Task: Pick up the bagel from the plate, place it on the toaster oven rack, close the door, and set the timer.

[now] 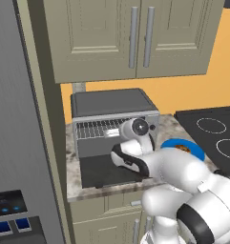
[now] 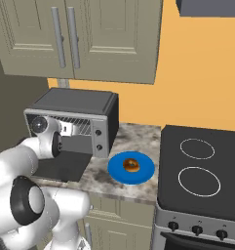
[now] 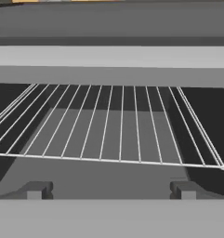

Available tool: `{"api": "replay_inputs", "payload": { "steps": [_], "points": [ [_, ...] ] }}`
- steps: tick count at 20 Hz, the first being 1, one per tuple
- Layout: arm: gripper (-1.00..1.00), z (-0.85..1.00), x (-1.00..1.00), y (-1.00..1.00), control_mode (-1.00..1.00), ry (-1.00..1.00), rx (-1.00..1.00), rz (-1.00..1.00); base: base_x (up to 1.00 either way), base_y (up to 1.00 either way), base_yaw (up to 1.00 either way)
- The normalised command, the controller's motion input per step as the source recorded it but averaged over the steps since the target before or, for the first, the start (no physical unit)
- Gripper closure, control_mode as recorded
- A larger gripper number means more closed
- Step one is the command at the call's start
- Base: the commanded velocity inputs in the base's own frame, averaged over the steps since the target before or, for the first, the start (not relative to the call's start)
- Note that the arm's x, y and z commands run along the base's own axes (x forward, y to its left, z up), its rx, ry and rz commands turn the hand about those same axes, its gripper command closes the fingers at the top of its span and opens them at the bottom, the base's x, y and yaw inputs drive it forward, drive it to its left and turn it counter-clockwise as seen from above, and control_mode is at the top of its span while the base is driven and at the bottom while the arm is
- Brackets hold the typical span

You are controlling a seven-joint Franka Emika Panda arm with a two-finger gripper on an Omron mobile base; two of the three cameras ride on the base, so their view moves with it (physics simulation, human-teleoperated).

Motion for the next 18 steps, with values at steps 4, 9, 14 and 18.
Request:
{"api": "replay_inputs", "payload": {
  "steps": [4,9,14,18],
  "points": [
    [-1.0,-0.09,0.27,0.0,-1.0,0.0,0.0,0.0,0.0,0.0,0.0],
    [-1.0,-0.13,0.27,0.0,-1.0,0.0,0.0,0.0,0.0,0.0,0.0],
    [-1.0,-0.15,0.27,0.02,-1.0,0.0,0.0,0.0,0.0,0.0,0.0],
    [-1.0,-0.2,0.28,0.02,-1.0,0.0,0.0,0.0,0.0,0.0,0.0]
  ]
}}
